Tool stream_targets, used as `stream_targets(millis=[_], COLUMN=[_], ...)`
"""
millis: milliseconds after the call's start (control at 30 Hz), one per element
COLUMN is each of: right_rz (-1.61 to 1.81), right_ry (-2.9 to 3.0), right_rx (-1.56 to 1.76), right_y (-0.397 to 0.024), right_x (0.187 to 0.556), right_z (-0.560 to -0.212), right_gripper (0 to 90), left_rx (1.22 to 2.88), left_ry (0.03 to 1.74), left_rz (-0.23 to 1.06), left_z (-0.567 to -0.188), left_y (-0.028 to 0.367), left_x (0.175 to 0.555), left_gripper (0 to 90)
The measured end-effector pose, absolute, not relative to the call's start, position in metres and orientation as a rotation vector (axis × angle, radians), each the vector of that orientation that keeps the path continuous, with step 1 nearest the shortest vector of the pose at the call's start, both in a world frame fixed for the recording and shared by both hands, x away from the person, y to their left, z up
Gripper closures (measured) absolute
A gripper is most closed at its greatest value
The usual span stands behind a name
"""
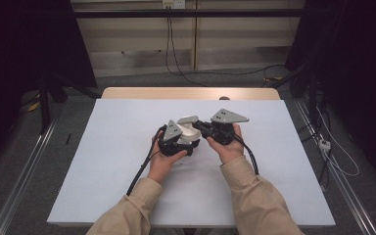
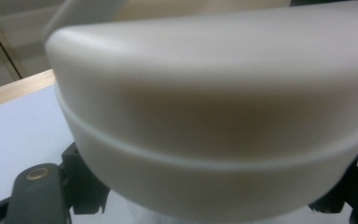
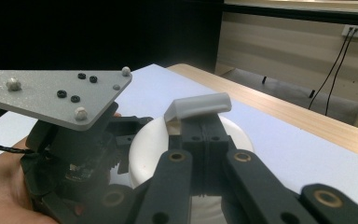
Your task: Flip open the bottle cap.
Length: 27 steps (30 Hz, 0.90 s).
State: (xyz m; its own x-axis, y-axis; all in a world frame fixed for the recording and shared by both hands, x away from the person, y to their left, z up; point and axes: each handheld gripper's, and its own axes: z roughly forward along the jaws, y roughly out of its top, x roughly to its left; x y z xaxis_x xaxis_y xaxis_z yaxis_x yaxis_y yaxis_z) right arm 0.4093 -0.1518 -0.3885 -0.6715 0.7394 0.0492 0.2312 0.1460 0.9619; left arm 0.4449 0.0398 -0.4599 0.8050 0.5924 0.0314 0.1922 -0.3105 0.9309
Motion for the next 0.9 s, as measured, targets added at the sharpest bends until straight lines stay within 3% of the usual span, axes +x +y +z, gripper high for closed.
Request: stream_targets(millis=[900], right_rz=[1.582], right_ry=[1.972], right_rx=[0.904], right_y=[-0.145], right_x=[0.4187], right_z=[-0.3831], right_gripper=[90.0], left_rx=[1.863], left_ry=[0.611], left_rz=[0.434], left_z=[-0.4606], left_y=[0.039], left_x=[0.4454], left_gripper=[18.8])
